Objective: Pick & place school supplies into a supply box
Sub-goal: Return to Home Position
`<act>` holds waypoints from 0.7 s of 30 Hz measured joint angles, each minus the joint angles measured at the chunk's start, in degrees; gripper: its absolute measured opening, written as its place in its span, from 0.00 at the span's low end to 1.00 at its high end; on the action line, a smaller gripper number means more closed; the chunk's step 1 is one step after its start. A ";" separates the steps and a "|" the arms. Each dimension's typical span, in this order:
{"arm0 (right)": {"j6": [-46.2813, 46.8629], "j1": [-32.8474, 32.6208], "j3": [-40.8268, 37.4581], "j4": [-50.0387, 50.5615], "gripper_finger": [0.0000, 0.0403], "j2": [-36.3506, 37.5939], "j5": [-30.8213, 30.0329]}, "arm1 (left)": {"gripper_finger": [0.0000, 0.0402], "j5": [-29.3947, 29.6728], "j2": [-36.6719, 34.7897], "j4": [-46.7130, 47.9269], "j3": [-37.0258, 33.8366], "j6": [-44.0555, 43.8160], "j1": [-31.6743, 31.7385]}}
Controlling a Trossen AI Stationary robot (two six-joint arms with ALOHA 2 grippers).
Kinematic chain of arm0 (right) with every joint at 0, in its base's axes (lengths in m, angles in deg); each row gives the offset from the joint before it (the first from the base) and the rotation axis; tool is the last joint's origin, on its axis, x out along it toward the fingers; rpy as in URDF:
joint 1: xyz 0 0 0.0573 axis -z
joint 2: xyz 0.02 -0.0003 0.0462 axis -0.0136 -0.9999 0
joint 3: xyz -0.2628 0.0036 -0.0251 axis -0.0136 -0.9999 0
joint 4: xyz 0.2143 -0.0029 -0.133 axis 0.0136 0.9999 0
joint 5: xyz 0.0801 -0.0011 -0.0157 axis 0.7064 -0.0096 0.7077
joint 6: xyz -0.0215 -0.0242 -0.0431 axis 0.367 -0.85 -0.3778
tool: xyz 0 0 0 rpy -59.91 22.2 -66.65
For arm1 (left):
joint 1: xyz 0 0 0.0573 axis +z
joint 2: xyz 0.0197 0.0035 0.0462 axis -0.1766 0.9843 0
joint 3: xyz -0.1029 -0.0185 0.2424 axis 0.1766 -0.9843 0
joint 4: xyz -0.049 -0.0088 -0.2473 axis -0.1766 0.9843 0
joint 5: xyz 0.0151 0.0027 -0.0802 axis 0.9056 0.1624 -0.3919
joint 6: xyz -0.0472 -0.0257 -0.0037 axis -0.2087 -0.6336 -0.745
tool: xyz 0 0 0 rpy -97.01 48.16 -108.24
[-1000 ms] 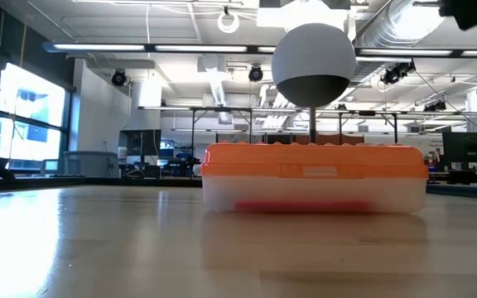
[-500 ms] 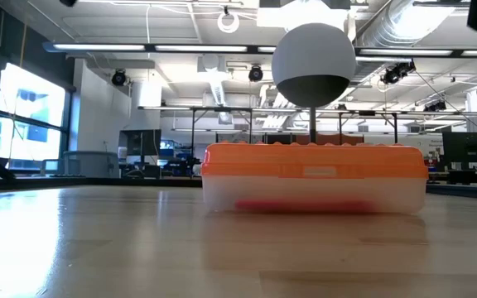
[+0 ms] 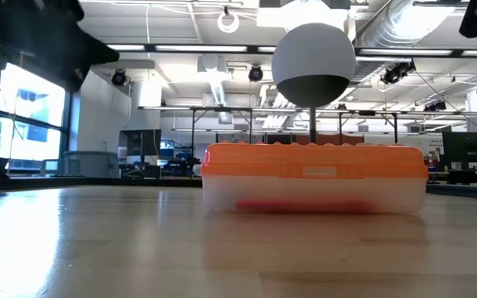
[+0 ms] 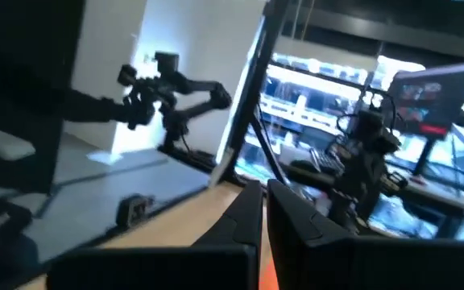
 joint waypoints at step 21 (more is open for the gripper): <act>7.41 0.00 -0.41 10.93 0.00 -0.34 -17.59 | 0.08 -19.23 -20.68 -1.50 -14.50 7.30 5.72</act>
